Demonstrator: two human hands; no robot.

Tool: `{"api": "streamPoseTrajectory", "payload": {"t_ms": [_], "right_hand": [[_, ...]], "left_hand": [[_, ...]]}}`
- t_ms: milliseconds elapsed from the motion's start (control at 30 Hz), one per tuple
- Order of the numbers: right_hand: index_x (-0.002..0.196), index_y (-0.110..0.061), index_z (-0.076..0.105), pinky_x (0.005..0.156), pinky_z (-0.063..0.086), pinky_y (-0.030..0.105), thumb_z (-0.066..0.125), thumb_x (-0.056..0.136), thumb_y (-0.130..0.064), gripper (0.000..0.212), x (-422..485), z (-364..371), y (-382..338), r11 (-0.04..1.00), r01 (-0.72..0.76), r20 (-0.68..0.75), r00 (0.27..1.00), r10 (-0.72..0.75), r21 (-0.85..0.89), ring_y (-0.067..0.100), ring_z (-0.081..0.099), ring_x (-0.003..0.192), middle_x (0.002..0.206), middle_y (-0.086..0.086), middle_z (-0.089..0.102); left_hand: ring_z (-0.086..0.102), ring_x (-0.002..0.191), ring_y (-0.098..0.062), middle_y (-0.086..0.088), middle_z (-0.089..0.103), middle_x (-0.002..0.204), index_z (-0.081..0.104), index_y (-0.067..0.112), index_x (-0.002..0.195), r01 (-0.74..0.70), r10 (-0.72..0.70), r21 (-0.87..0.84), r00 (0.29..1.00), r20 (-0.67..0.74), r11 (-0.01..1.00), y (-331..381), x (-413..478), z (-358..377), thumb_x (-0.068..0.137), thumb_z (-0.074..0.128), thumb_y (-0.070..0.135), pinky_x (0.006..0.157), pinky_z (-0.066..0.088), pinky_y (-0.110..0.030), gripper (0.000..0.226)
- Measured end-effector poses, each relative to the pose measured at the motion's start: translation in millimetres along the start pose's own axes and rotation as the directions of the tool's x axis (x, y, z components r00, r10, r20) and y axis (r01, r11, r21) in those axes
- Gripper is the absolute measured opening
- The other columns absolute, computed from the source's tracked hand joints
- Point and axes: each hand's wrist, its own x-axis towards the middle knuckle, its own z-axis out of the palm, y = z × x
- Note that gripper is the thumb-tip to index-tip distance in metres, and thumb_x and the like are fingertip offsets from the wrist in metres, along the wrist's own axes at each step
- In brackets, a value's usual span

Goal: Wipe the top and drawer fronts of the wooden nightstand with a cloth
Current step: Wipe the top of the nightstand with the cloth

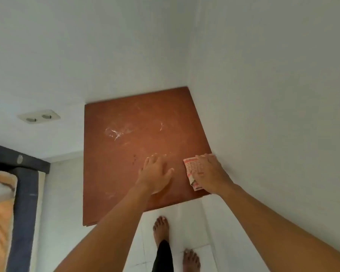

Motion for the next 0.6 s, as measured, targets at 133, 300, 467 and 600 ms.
{"api": "streamPoseTrajectory", "payload": {"t_ms": [133,300,467,600], "right_hand": [[0.158,-0.031,0.020,0.124,0.024,0.052,0.053,0.096,-0.046,0.072,26,28,14,0.990,-0.092,0.039,0.995,0.097,-0.105,0.030,0.005,0.157,0.169,0.000,0.013],[0.158,-0.031,0.027,0.121,0.031,0.049,0.052,0.101,-0.036,0.063,32,51,17,0.977,-0.120,-0.095,0.990,0.104,-0.178,0.036,0.017,0.153,0.167,0.003,0.021],[0.132,-0.020,0.064,0.090,0.056,0.043,0.059,0.095,-0.007,0.039,40,51,16,0.985,-0.088,-0.237,0.970,0.051,-0.148,0.037,0.054,0.115,0.138,0.008,0.059],[0.128,-0.019,0.066,0.089,0.054,0.040,0.053,0.098,-0.014,0.033,82,9,-16,1.000,-0.010,-0.256,0.967,0.010,0.001,0.033,0.055,0.113,0.129,0.009,0.061]], "left_hand": [[0.003,0.155,-0.030,-0.004,0.003,0.170,0.019,0.034,0.159,0.031,-0.051,0.192,0.993,0.102,0.981,-10,28,17,0.096,0.043,0.056,0.120,0.016,-0.059,0.071],[0.006,0.155,-0.030,-0.005,0.004,0.170,0.014,0.033,0.160,0.004,-0.021,0.371,0.999,0.042,0.928,-9,30,26,0.097,0.038,0.044,0.117,0.010,-0.065,0.068],[0.038,0.143,-0.031,-0.007,0.035,0.160,0.034,0.033,0.153,-0.028,0.002,0.522,0.999,0.049,0.852,-1,35,12,0.095,0.037,0.041,0.116,0.008,-0.064,0.059],[0.066,0.105,-0.031,-0.004,0.071,0.110,0.068,0.029,0.114,-0.072,0.023,0.538,0.995,0.098,0.840,9,78,-37,0.092,0.038,0.044,0.112,0.027,-0.055,0.040]]}}
